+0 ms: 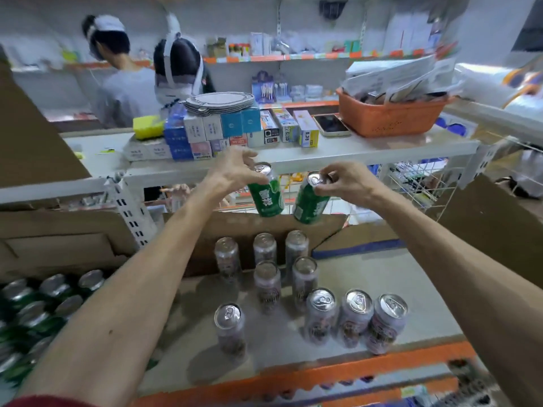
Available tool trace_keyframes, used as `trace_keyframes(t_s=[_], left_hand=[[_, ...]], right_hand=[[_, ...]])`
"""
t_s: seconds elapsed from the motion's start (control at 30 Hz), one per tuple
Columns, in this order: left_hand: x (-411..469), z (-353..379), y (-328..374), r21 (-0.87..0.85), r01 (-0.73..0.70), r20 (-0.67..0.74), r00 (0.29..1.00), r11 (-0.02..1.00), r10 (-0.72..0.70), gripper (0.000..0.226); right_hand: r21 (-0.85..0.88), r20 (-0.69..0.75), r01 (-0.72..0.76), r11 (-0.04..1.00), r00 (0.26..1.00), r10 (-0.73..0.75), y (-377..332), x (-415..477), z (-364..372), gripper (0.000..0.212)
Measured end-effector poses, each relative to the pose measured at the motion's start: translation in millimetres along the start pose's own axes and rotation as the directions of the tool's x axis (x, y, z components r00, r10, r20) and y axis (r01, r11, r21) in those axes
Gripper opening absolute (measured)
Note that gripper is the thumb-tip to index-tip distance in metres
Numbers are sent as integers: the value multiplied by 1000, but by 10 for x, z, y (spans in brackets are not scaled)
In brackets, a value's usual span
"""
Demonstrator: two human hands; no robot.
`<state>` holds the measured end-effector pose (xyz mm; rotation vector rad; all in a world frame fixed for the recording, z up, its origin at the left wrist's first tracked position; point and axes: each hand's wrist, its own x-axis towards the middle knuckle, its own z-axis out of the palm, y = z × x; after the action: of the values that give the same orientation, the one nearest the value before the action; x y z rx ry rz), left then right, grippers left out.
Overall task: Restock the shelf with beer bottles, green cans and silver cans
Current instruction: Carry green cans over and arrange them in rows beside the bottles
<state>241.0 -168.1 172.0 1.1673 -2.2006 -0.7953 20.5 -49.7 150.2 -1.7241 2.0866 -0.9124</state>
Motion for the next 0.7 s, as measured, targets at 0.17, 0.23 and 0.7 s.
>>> trace_keyframes(t_s=[0.17, 0.23, 0.7], left_hand=[[-260, -226, -253, -163, 0, -219, 975, 987, -36, 73], [-388, -294, -392, -148, 16, -263, 963, 989, -55, 73], [-1229, -946, -1520, 90, 244, -321, 925, 966, -204, 72]], right_hand=[[156, -93, 67, 986, 994, -53, -157, 107, 179, 44], [206, -80, 90, 974, 994, -75, -252, 157, 329, 39], [-15, 198, 241, 970, 952, -233, -1392, 306, 1716, 28]])
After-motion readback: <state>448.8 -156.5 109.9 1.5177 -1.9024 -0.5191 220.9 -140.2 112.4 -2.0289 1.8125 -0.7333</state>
